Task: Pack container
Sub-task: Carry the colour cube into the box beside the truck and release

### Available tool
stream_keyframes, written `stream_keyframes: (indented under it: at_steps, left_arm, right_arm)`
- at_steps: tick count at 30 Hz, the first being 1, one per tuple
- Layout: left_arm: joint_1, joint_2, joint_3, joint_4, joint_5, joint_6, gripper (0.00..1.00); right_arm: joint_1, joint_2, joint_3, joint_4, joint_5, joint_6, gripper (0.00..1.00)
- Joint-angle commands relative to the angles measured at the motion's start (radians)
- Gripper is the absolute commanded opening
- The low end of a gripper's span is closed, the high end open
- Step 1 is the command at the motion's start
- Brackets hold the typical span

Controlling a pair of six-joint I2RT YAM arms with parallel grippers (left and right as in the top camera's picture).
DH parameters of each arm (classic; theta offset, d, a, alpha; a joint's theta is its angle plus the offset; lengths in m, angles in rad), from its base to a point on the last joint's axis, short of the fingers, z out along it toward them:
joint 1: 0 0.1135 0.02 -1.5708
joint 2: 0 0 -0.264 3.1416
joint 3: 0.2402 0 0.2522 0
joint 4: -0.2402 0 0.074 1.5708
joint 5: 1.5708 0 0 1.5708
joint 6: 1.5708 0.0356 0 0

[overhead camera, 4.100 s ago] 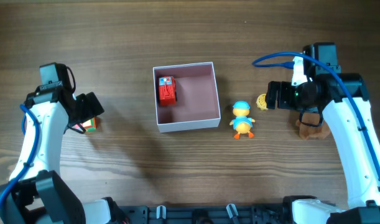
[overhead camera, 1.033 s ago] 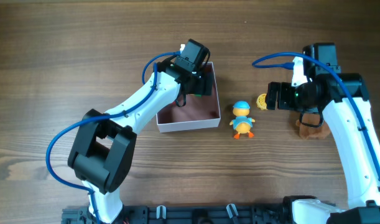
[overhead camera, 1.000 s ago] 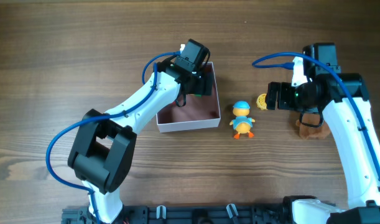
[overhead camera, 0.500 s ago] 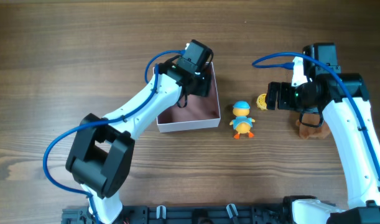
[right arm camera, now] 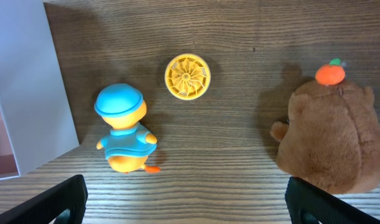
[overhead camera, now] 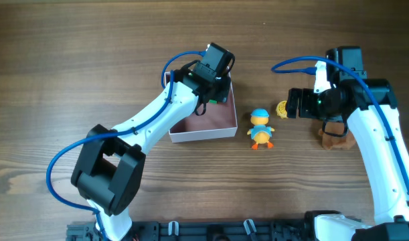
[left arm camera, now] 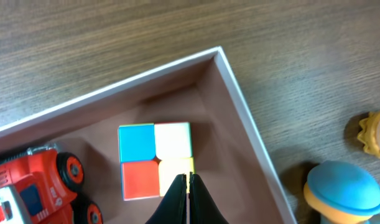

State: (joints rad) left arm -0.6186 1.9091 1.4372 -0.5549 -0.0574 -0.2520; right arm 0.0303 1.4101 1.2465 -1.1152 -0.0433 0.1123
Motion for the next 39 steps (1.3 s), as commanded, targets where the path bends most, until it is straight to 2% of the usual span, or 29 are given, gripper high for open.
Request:
stream_keyframes:
  at_steps: [1, 14, 20, 27, 39]
  left_arm:
    - [-0.02, 0.044, 0.005, 0.022, 0.024, 0.013, 0.04]
    - [-0.061, 0.135, 0.005, 0.059, 0.018, 0.013, 0.04]
    - [-0.044, 0.167, 0.005, 0.114, -0.114, 0.013, 0.04]
    - [-0.031, 0.167, 0.005, 0.178, -0.136, 0.013, 0.04]
    - [-0.015, 0.167, 0.003, 0.107, -0.192, 0.013, 0.04]
  right_arm:
    - [0.005, 0.004, 0.023, -0.001, 0.021, 0.019, 1.0]
    - [0.005, 0.004, 0.023, -0.006, 0.02, 0.018, 1.0]
    - [0.005, 0.004, 0.023, -0.01, 0.02, 0.019, 1.0]
    - [0.005, 0.004, 0.023, -0.009, 0.021, 0.019, 1.0]
    - [0.005, 0.004, 0.023, -0.008, 0.021, 0.018, 1.0]
